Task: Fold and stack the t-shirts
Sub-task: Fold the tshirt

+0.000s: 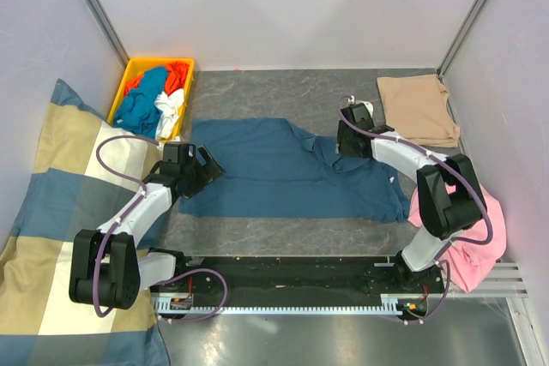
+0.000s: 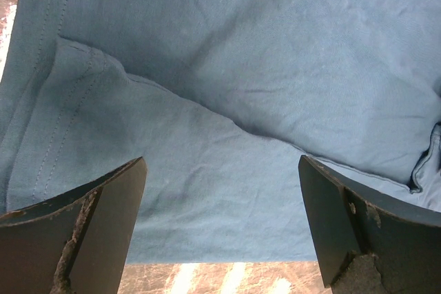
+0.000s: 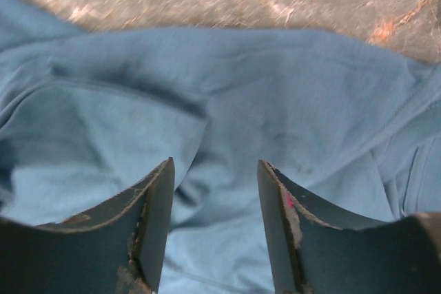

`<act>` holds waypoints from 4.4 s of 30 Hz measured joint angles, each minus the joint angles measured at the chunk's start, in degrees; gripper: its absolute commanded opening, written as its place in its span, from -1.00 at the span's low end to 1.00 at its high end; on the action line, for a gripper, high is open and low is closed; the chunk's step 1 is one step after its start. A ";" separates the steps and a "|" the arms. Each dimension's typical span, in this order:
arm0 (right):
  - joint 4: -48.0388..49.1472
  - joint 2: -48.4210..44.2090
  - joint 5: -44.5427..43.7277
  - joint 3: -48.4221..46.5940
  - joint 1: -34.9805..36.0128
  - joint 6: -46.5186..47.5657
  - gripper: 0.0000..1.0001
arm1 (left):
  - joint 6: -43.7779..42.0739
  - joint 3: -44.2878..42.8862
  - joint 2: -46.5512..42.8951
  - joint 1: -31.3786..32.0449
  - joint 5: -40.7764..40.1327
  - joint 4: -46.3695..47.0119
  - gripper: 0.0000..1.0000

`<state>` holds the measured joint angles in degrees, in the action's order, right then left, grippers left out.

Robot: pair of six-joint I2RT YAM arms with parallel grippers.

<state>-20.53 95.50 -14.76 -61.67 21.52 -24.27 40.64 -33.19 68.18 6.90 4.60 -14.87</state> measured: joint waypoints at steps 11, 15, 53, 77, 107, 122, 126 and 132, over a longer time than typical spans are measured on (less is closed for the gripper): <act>3.82 5.42 4.83 -0.42 -3.32 -0.11 0.07 | 0.00 0.00 -0.02 0.00 -0.22 -0.13 0.97; 4.11 5.49 6.25 -0.90 -3.32 -0.13 0.07 | 0.00 0.00 -0.02 0.00 -0.46 -0.33 0.97; 1.95 0.61 10.08 -1.49 -3.30 -0.37 0.16 | 0.02 0.00 0.02 0.00 -1.25 -1.25 0.97; 4.37 6.25 11.58 -2.36 -3.30 -0.35 0.05 | 0.02 0.00 0.72 0.00 -1.31 -1.27 0.97; 5.14 9.51 12.02 -3.19 -3.30 0.11 -0.92 | 0.00 0.00 0.72 0.00 -1.53 -1.29 0.97; 4.63 1.03 13.27 -2.21 -3.30 0.07 -0.97 | -2.10 -17.05 8.98 -0.13 -8.63 -3.82 0.87; 4.63 -0.44 13.86 -1.14 -3.30 0.04 -0.98 | -3.56 -23.87 14.49 -0.46 -12.04 -2.97 0.73; 4.22 -0.68 14.12 0.52 -3.30 0.07 -0.98 | -6.82 -31.78 26.01 -0.94 -18.58 -2.45 0.63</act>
<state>-16.32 94.83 -0.64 -61.14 18.22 -24.21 33.82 -64.97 94.19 5.96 -13.98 -17.32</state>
